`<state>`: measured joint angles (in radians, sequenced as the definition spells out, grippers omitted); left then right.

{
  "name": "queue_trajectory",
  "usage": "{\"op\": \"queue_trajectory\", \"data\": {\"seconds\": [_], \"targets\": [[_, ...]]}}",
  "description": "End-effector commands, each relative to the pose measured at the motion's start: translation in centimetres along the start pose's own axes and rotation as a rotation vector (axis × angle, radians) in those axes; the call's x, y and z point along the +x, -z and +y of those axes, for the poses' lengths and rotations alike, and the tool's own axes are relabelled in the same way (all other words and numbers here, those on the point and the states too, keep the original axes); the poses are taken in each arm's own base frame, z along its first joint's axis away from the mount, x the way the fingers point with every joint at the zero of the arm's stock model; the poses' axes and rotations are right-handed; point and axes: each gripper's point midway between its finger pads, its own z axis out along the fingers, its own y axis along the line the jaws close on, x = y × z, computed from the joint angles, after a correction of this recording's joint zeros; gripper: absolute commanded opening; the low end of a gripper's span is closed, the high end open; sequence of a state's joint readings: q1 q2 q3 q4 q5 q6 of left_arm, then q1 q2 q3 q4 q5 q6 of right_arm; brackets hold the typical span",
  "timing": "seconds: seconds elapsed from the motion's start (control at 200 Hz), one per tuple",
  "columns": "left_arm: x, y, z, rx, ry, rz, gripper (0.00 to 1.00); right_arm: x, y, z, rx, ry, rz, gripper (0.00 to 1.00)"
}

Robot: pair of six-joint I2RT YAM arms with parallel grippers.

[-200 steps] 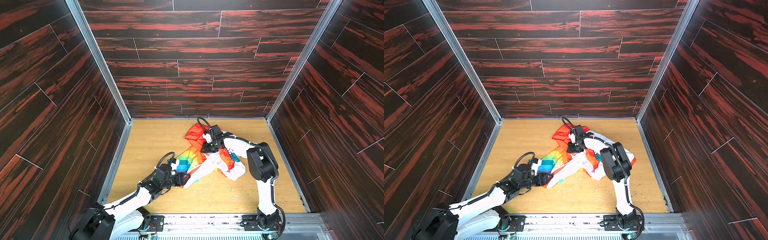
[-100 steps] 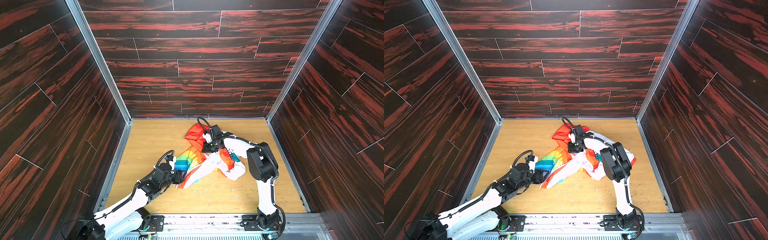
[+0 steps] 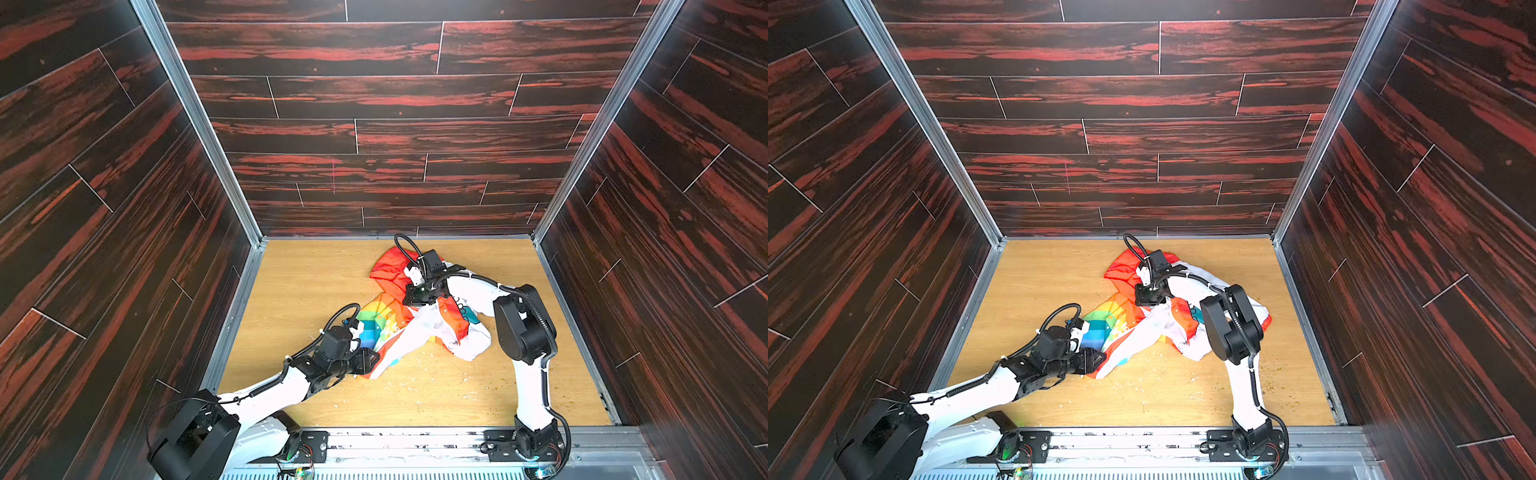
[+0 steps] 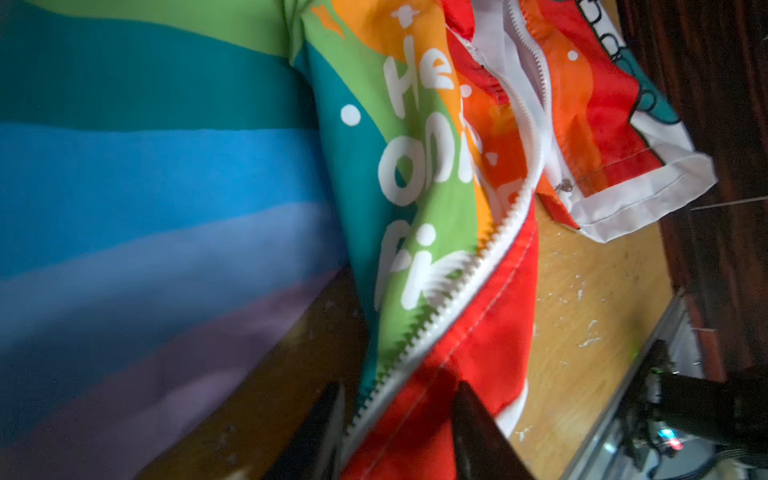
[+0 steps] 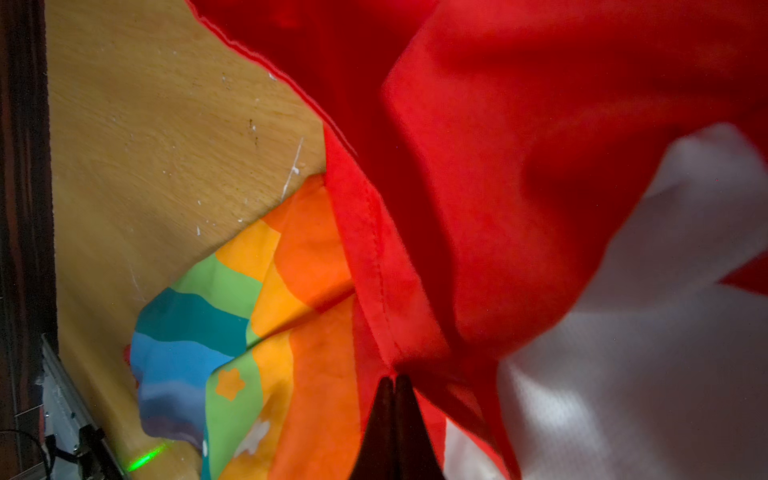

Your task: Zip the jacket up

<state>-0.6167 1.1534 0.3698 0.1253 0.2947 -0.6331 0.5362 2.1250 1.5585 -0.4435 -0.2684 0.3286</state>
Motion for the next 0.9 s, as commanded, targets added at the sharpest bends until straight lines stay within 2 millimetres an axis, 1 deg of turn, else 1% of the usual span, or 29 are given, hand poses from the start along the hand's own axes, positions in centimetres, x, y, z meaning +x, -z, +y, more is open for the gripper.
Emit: {"op": "queue_trajectory", "data": {"seconds": [0.0, 0.07, 0.155, 0.245, 0.256, 0.296, 0.336, 0.376, 0.426, 0.501, 0.551, 0.606, 0.721, 0.827, 0.897], "targets": [[0.9, 0.0, -0.5, 0.037, 0.009, 0.032, 0.26, -0.9, 1.3, 1.3, -0.035, 0.002, -0.023, 0.0], [1.2, 0.1, -0.3, 0.026, 0.018, 0.045, 0.12, -1.4, 2.0, 2.0, -0.054, 0.0, -0.035, 0.0], [1.1, 0.4, -0.5, 0.026, 0.024, 0.043, 0.0, -2.3, 3.0, 2.8, -0.07, 0.007, -0.061, 0.0], [0.6, 1.0, -0.8, 0.028, 0.024, 0.026, 0.0, -3.2, 3.7, 2.7, -0.032, 0.004, -0.083, 0.0], [0.6, 1.1, -0.9, 0.028, 0.023, 0.024, 0.0, -3.3, 3.8, 2.7, -0.026, 0.004, -0.085, 0.02], [0.4, 1.3, -1.1, 0.033, 0.022, 0.014, 0.0, -3.6, 4.0, 2.4, 0.0, 0.01, -0.091, 0.17], [0.2, 1.5, -1.2, 0.038, 0.022, 0.007, 0.0, -3.7, 3.9, 1.8, 0.035, 0.017, -0.089, 0.29], [0.2, 1.5, -1.2, 0.036, 0.02, 0.004, 0.07, -3.7, 3.9, 1.3, 0.065, 0.03, -0.085, 0.39], [0.3, 1.5, -1.2, 0.035, 0.017, 0.004, 0.16, -3.4, 3.5, 0.4, 0.105, 0.041, -0.061, 0.46], [0.4, 1.4, -1.1, 0.039, 0.009, 0.006, 0.34, -2.9, 2.7, -0.6, 0.141, 0.064, -0.025, 0.52], [0.5, 1.3, -1.0, 0.035, -0.003, 0.009, 0.41, -2.4, 2.1, -0.9, 0.147, 0.084, -0.008, 0.55], [0.4, 1.2, -0.9, 0.028, -0.018, 0.01, 0.45, -1.8, 1.6, -1.4, 0.151, 0.097, 0.007, 0.58], [0.3, 0.9, -0.6, 0.008, -0.047, 0.01, 0.48, -0.6, 0.8, -2.1, 0.155, 0.112, 0.029, 0.62], [0.4, 0.6, -0.8, 0.027, -0.062, 0.016, 0.52, -0.1, 0.2, -2.6, 0.16, 0.108, 0.044, 0.63], [1.0, 0.1, -0.8, 0.043, -0.062, 0.048, 0.52, 0.0, -0.2, -3.0, 0.168, 0.104, 0.051, 0.63]]}}
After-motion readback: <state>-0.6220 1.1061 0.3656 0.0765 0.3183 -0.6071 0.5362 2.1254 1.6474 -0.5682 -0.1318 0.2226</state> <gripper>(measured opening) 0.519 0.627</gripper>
